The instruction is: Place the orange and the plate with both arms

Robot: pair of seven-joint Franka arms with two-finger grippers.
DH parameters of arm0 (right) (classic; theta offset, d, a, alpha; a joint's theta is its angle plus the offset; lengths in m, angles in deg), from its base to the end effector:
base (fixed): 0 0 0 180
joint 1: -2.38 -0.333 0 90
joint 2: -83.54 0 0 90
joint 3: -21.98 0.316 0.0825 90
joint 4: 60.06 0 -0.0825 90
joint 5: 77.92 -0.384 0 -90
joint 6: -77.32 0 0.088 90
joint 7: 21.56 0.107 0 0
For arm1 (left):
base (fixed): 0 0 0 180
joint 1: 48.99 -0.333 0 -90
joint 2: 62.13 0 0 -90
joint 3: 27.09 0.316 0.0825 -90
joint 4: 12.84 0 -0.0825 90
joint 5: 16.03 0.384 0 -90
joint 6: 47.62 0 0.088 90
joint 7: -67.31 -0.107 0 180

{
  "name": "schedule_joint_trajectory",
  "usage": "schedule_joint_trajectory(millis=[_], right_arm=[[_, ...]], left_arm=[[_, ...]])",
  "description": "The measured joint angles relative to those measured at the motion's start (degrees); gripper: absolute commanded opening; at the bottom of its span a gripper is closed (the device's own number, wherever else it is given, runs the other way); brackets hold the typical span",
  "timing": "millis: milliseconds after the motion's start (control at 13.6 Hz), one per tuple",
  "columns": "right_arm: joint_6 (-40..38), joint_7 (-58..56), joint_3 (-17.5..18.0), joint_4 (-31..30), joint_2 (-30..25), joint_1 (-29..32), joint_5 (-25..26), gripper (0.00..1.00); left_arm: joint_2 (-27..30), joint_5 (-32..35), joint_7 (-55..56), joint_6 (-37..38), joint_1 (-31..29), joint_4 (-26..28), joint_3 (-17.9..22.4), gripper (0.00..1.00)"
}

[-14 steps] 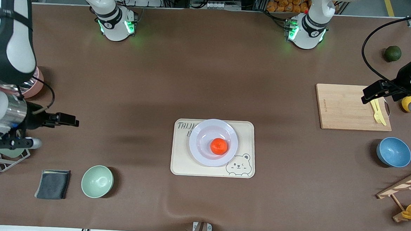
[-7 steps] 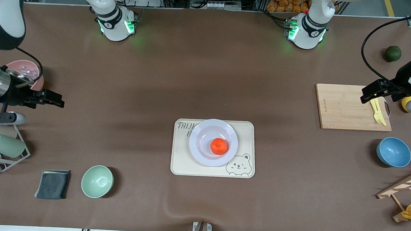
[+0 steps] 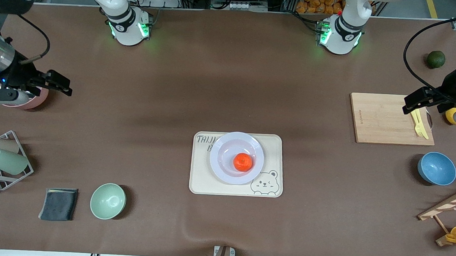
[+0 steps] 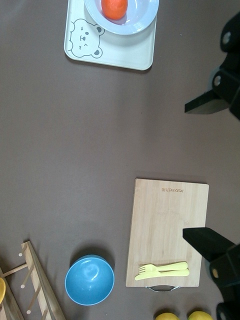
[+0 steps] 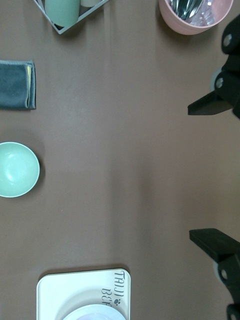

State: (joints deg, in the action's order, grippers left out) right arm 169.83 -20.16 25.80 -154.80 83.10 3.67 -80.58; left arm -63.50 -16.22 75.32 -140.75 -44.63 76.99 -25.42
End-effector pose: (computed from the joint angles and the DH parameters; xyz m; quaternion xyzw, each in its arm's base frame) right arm 0.5530 0.0294 0.5935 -0.9996 -0.0085 0.0164 0.0224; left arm 0.5666 -0.0272 0.6174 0.9988 0.0465 0.0167 0.0029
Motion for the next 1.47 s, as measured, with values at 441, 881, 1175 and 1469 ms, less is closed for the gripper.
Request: schedule_joint_trajectory(millis=[441, 881, 1175, 1469], right_arm=[[1.9, 0.3, -0.2, -0.4, -0.2, 0.1, 0.6, 1.0], [1.9, 0.3, -0.3, -0.3, -0.2, 0.1, 2.4, 1.0], [1.9, 0.3, -0.3, -0.3, -0.2, 0.1, 2.9, 1.0], [2.0, 0.4, -0.3, -0.3, -0.2, 0.1, 2.9, 1.0]], left_arm=[[0.0, 0.0, -0.2, 0.0, 0.0, -0.1, 0.0, 1.0], [0.0, 0.0, -0.2, 0.0, 0.0, 0.1, 0.0, 1.0], [0.0, 0.0, -0.2, 0.0, 0.0, -0.1, 0.2, 1.0], [0.0, 0.0, -0.2, 0.0, 0.0, -0.2, 0.2, 1.0]])
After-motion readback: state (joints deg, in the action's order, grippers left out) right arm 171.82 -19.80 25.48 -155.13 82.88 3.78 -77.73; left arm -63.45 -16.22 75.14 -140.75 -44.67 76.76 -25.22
